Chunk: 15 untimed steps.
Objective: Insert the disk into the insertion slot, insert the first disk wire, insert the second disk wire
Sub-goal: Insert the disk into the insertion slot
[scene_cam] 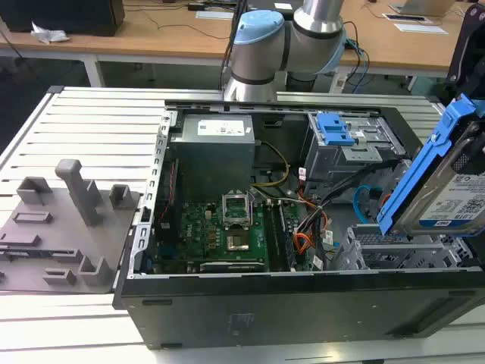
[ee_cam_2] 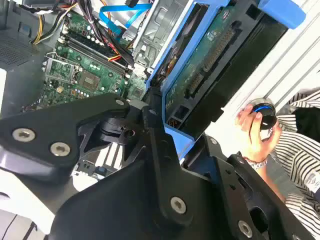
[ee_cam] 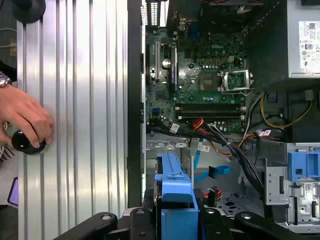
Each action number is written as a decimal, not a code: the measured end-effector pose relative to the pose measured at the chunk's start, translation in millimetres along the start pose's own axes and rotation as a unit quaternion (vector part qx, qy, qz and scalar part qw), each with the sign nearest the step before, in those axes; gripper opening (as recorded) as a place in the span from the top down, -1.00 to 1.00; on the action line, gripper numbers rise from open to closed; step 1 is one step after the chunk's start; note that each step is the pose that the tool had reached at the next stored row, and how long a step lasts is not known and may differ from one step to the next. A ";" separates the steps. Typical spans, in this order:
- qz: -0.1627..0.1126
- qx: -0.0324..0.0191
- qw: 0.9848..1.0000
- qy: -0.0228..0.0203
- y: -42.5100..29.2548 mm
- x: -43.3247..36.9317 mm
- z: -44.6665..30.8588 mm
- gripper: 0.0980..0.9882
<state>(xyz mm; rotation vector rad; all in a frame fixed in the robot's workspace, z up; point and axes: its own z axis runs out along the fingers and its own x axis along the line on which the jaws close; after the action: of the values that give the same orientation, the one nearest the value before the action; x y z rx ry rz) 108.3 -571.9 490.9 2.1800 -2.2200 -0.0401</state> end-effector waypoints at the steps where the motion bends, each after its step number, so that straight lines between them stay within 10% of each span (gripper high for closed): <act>1: 0.000 0.000 1.000 0.000 0.0 0.0 0.1 0.39; 15: 0.000 0.000 1.000 0.000 -1.0 -0.1 25.1 0.39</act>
<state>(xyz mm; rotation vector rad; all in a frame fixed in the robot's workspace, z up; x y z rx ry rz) 108.3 -571.9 465.7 2.1797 -2.2197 -0.0392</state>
